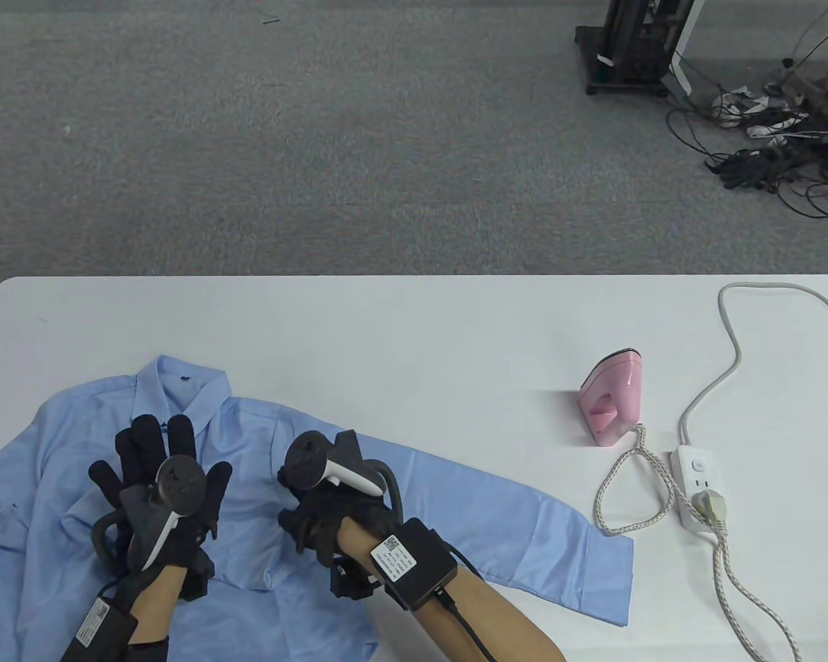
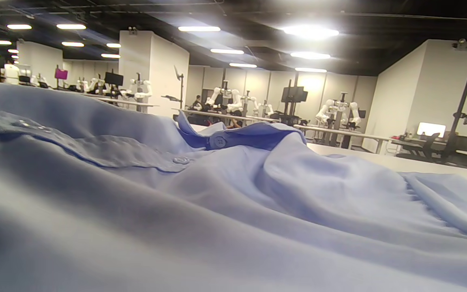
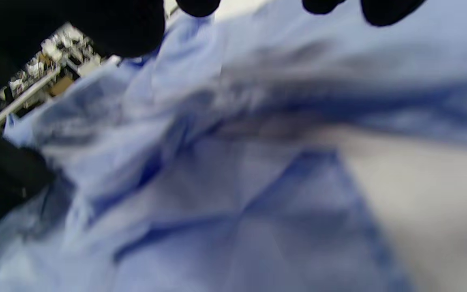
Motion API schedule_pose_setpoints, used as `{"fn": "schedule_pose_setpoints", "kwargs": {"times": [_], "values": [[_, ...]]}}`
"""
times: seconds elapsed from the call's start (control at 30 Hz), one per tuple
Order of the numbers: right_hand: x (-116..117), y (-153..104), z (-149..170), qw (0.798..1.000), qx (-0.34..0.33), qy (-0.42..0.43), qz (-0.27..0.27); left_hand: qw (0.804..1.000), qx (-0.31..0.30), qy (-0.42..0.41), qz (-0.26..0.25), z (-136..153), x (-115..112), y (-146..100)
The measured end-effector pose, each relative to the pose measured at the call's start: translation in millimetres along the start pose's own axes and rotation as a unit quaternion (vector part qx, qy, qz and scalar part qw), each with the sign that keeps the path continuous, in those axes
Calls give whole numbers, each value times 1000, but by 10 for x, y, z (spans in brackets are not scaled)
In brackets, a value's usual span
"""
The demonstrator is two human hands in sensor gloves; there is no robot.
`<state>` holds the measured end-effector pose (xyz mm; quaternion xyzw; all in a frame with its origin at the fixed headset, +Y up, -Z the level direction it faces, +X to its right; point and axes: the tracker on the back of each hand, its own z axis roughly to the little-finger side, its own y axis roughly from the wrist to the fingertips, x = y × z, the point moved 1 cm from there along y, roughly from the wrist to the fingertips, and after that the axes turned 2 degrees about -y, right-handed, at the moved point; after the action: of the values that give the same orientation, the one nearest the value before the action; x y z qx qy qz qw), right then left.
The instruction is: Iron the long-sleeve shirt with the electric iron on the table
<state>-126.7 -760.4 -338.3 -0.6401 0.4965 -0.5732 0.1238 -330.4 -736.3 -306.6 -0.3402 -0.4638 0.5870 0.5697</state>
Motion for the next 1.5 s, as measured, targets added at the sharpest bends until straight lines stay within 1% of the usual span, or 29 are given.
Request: {"fn": "schedule_pose_setpoints", "kwargs": {"times": [0.07, 0.1, 0.13, 0.2, 0.27, 0.33, 0.43, 0.47, 0.5, 0.57, 0.67, 0.7, 0.77, 0.87, 0.93, 1.0, 1.07, 1.1, 1.13, 1.17, 1.2, 1.23, 1.27, 1.3, 1.33, 1.37, 1.43, 1.47, 1.5], "values": [[95, 76, 59, 1000, 15, -5, -15, 1000, -10, -6, -4, -18, 9, 6], [101, 97, 119, 1000, 27, -5, -9, 1000, -7, -15, -12, -9, 31, 14], [78, 103, 170, 999, 32, -9, 3, 1000, -5, -20, -13, 3, 44, 20], [-5, 114, 399, 998, 62, -11, 22, 999, 5, -37, -6, 63, 73, 29], [-87, 104, 708, 994, 104, -6, 32, 999, 13, -48, 4, 120, 91, 33], [-208, 63, 1012, 990, 129, -4, 62, 998, 21, -57, 7, 161, 117, 38], [-411, -44, 1565, 980, 165, 47, 100, 998, 52, -20, 4, 204, 151, 49], [-479, -92, 1766, 973, 187, 55, 120, 998, 58, -10, 13, 214, 136, 57], [-520, -128, 1897, 968, 204, 59, 135, 998, 60, -5, 27, 217, 116, 64], [-612, -237, 2242, 953, 244, 73, 165, 995, 59, -7, 83, 217, 37, 89], [-666, -359, 2583, 935, 285, 83, 194, 986, 43, -23, 159, 203, -105, 121], [-673, -379, 2653, 932, 292, 82, 200, 983, 33, -27, 177, 196, -150, 131], [-698, -408, 2819, 926, 310, 100, 192, 970, 24, -26, 241, 194, -303, 163], [-713, -385, 2909, 920, 339, 91, 177, 953, 18, -3, 304, 232, -476, 191], [-719, -361, 2884, 918, 352, 72, 167, 948, 27, 30, 315, 261, -537, 160], [-767, -376, 2807, 914, 356, 42, 189, 943, 13, 43, 331, 247, -609, 139], [-855, -446, 2654, 919, 337, 27, 203, 934, 19, 74, 348, 211, -680, 123], [-888, -518, 2511, 924, 314, 23, 217, 930, 21, 94, 354, 185, -701, 118], [-895, -590, 2382, 928, 293, 17, 230, 929, 22, 98, 356, 163, -691, 108], [-877, -674, 2221, 933, 269, 2, 238, 932, 22, 100, 348, 133, -661, 91], [-814, -765, 2040, 940, 242, -20, 238, 937, 16, 113, 330, 88, -610, 78], [-745, -816, 1928, 946, 223, -37, 232, 939, 9, 121, 321, 62, -570, 74], [-602, -883, 1784, 955, 199, -65, 211, 944, 5, 121, 306, 37, -492, 71], [-484, -925, 1703, 960, 189, -79, 189, 949, 8, 115, 294, 30, -444, 68], [-343, -959, 1634, 966, 178, -92, 166, 956, 6, 99, 277, 26, -389, 63], [-153, -997, 1570, 971, 155, -107, 149, 961, 0, 75, 265, 23, -352, 67], [59, -1015, 1600, 967, 127, -127, 183, 962, 6, 68, 263, 33, -352, 84], [131, -1010, 1656, 966, 122, -147, 176, 961, 11, 76, 266, 43, -364, 95], [173, -1030, 1734, 966, 157, -171, 114, 959, 18, 85, 272, 54, -374, 102]]}}
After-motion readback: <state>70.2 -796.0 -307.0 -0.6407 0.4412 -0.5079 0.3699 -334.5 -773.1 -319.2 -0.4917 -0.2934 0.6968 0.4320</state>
